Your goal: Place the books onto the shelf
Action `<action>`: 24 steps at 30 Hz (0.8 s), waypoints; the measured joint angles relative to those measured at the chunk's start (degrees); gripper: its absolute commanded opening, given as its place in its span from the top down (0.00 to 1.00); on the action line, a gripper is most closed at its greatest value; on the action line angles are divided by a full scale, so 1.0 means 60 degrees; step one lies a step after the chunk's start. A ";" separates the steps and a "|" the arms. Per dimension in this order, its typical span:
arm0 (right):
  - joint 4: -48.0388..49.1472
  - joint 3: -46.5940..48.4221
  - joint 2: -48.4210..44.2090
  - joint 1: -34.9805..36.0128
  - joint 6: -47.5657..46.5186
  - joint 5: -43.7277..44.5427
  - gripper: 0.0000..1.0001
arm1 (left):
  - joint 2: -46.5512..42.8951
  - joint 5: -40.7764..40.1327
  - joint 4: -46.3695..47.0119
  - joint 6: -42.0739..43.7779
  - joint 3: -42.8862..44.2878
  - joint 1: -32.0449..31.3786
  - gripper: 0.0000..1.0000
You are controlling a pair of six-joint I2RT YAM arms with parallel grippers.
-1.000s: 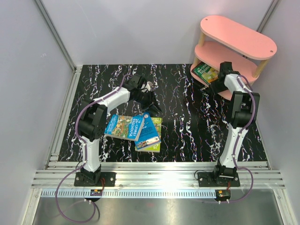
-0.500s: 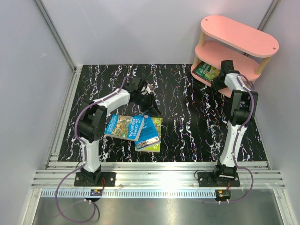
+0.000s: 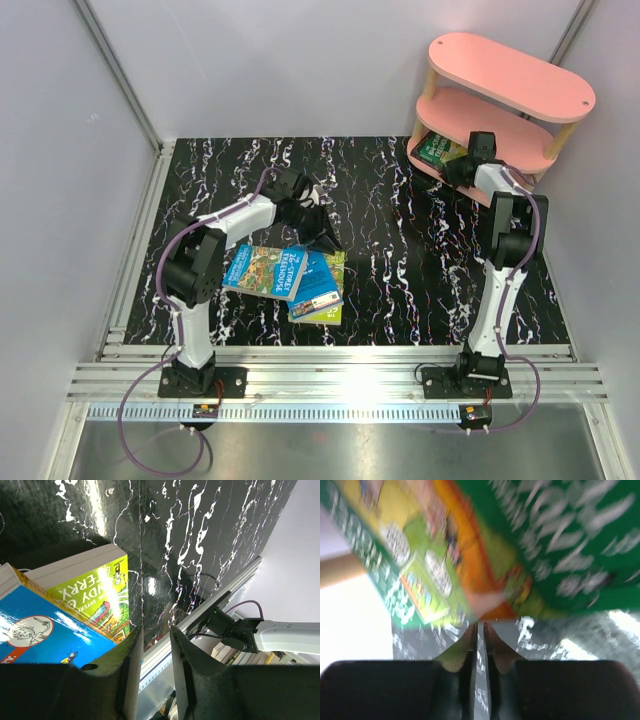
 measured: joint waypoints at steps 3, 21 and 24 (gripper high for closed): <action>0.0688 -0.0845 -0.0477 0.0058 -0.0095 -0.0554 0.71 | 0.0000 0.0004 0.0095 -0.0033 0.0000 0.0004 0.69; 0.0510 -0.4743 -0.4663 -0.2051 -0.0823 -0.2091 0.19 | 0.0000 0.0135 0.0780 -0.0204 0.0000 0.0004 0.70; 0.0834 -0.4397 -0.4867 -0.2539 -0.0994 -0.1825 0.21 | 0.0000 0.0142 0.0739 -0.0135 0.0000 0.0004 0.70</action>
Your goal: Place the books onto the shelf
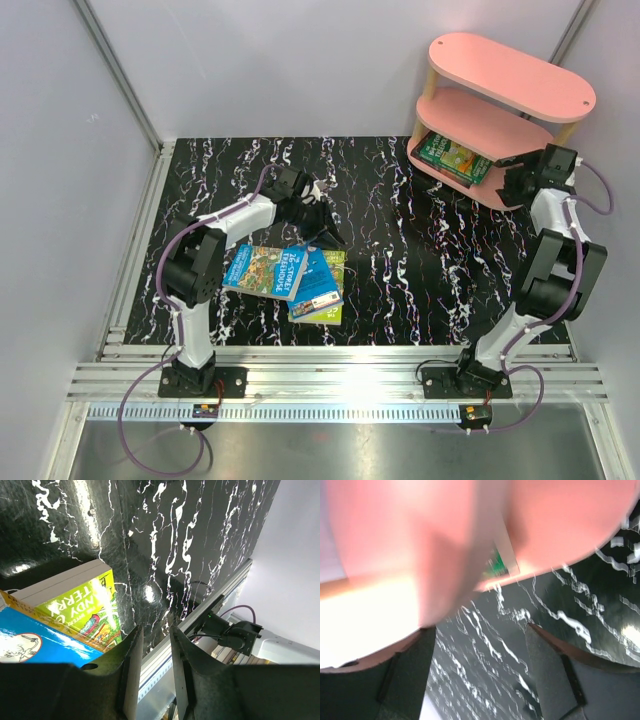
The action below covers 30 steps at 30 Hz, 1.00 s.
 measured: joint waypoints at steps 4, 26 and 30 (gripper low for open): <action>0.0098 0.0331 0.0058 -0.0076 -0.0117 0.0182 0.35 | 0.0000 -0.0004 -0.0178 0.0146 0.0000 0.0022 0.70; 0.5195 -0.4171 0.0022 -0.0590 0.2827 -0.0328 1.00 | -0.0175 0.0117 0.0270 0.0135 -0.0987 0.0178 0.71; 0.7406 -0.4386 0.1144 -0.0597 0.4324 -0.0229 1.00 | -0.0280 0.0160 0.0244 0.0178 -0.1133 0.0178 0.71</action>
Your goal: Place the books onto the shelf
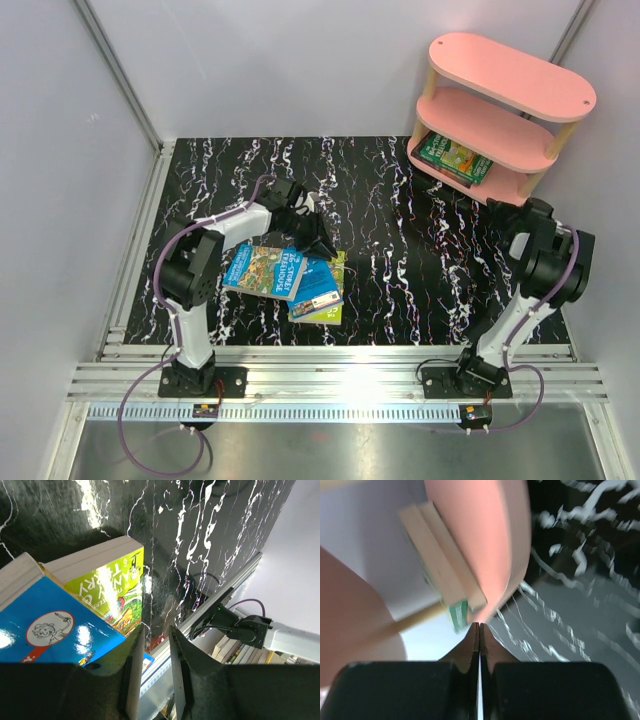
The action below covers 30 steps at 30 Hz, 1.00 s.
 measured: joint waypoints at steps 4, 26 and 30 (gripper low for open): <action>0.1960 -0.0098 0.1257 0.0029 0.1362 0.0237 1.00 | -0.0091 0.0015 -0.0033 0.0106 -0.0102 0.0000 0.72; 0.4433 0.1490 0.3340 0.0834 0.3370 0.1432 1.00 | -0.0084 0.0040 -0.0117 0.0284 -0.0076 0.0237 0.73; 0.4178 0.2120 0.3519 0.1206 0.3377 0.1661 1.00 | -0.0080 0.0095 -0.0193 0.0350 -0.0022 0.0321 0.73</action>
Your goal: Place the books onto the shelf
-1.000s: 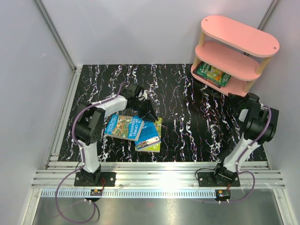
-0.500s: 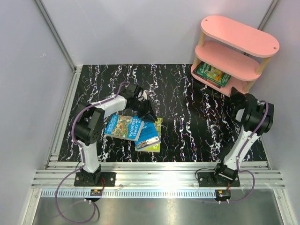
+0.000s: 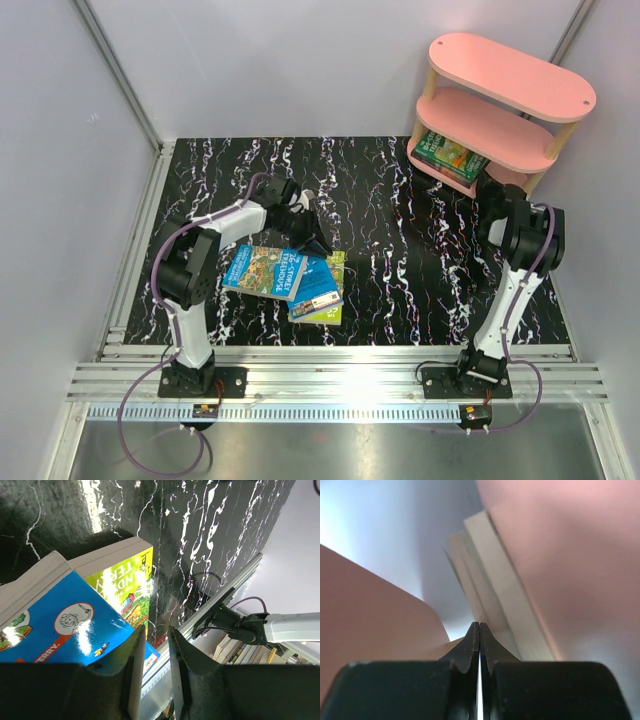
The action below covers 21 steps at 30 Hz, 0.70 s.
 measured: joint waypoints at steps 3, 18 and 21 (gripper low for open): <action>-0.0106 0.0430 0.0182 0.0237 0.0044 0.0175 1.00 | 0.0000 0.0015 -0.0102 0.0080 0.0011 0.0066 0.73; 0.0011 -0.0528 -0.0240 0.0375 0.0175 0.0663 0.99 | 0.0000 0.0066 -0.0404 0.0361 0.0040 0.0568 0.74; -0.0040 -0.1279 -0.0754 0.0328 0.0131 0.0630 0.85 | -0.0004 -0.0047 -0.0608 0.0495 0.0215 0.0612 0.73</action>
